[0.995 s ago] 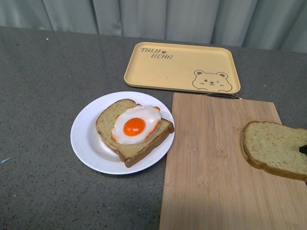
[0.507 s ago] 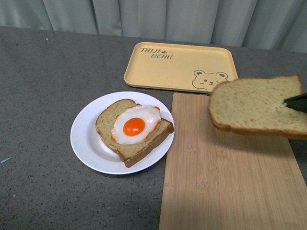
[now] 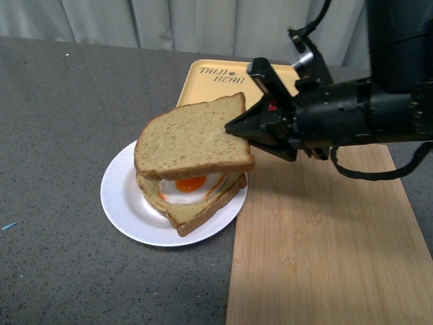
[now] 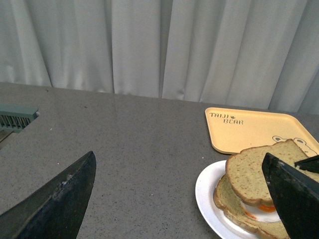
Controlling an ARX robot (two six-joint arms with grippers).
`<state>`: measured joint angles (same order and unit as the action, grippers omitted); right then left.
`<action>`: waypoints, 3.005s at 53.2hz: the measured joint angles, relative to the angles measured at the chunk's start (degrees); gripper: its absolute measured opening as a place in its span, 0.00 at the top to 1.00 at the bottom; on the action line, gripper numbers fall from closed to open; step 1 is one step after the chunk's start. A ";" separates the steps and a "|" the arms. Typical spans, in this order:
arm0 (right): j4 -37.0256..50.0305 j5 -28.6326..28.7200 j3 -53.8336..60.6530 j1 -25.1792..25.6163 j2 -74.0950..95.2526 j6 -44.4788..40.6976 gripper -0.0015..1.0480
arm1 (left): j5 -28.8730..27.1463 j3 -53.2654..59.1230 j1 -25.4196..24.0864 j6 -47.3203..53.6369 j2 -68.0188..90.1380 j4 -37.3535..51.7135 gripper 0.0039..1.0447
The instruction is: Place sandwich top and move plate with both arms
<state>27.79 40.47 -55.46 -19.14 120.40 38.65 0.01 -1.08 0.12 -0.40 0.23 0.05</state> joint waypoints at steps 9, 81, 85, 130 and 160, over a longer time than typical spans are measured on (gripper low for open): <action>-2.25 -1.20 -3.54 -1.55 3.10 0.81 0.98 | 0.00 0.00 0.00 0.00 0.00 0.00 0.06; 43.80 -46.88 49.59 12.50 -41.31 -38.47 0.99 | 0.00 0.00 0.00 0.00 -0.09 -0.02 0.06; 40.28 -46.18 51.34 13.53 -46.73 -38.47 0.99 | 0.00 0.00 0.00 0.00 -0.09 -0.02 0.06; 2.05 -40.54 55.21 18.99 -90.14 -38.49 0.99 | 0.00 0.00 0.00 0.00 -0.09 -0.02 0.06; -11.19 -40.41 55.21 18.99 -103.97 -38.49 0.99 | 0.00 0.00 0.00 0.00 -0.09 -0.02 0.06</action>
<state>16.60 0.05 -0.25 -0.14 16.43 0.16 0.01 -1.08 0.12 -0.40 0.14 0.03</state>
